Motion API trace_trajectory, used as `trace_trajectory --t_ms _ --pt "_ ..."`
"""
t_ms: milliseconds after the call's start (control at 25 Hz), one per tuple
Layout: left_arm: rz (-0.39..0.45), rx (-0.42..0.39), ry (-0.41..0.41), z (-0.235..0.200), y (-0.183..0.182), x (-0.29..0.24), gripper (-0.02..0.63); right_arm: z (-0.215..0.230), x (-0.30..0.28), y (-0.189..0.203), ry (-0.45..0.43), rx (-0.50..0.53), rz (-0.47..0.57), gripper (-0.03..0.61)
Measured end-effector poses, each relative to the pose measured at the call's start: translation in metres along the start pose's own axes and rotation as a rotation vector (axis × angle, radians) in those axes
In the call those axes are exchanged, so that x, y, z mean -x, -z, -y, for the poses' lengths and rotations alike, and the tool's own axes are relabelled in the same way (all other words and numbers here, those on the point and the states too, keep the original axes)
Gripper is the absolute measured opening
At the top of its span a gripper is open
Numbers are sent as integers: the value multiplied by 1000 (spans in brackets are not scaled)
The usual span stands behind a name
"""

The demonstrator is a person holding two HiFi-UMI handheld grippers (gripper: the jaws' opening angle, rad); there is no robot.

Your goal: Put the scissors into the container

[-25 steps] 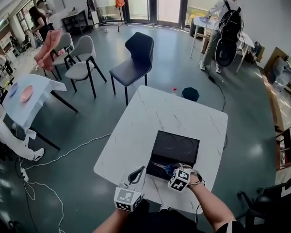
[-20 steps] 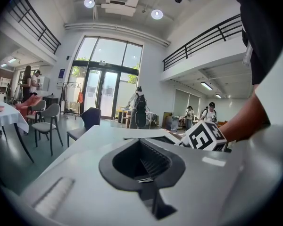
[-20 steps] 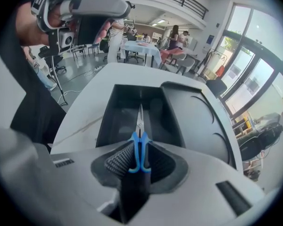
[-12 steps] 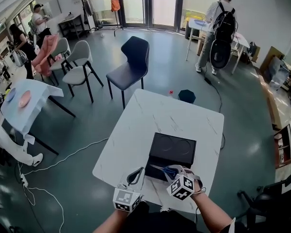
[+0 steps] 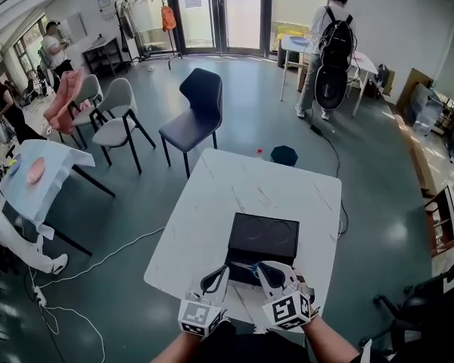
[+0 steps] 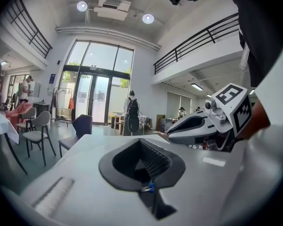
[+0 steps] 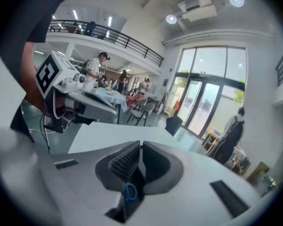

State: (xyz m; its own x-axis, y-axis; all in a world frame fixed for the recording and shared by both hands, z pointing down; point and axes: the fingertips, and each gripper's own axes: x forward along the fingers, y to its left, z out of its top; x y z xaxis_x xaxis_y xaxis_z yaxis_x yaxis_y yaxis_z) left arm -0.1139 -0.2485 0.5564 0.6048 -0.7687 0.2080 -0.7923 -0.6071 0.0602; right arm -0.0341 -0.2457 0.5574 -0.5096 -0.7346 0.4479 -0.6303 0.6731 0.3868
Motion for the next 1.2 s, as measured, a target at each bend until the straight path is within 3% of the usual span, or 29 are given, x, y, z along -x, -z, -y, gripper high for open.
trace_trajectory --t_ms 80,160,360,440,1200 --pt "9 -33 15 5 -3 -1 9 11 13 -13 94 24 62 15" --pt "17 -58 26 9 -7 -1 9 21 26 -25 156 -31 133 11" --pt "36 -26 42 14 -17 -2 9 40 44 -36 160 -304 235 9" --pt "43 -16 46 14 -21 -3 9 45 47 -35 154 -359 234 9" --pt "80 -31 97 29 -47 -11 9 55 58 -22 178 -345 171 8"
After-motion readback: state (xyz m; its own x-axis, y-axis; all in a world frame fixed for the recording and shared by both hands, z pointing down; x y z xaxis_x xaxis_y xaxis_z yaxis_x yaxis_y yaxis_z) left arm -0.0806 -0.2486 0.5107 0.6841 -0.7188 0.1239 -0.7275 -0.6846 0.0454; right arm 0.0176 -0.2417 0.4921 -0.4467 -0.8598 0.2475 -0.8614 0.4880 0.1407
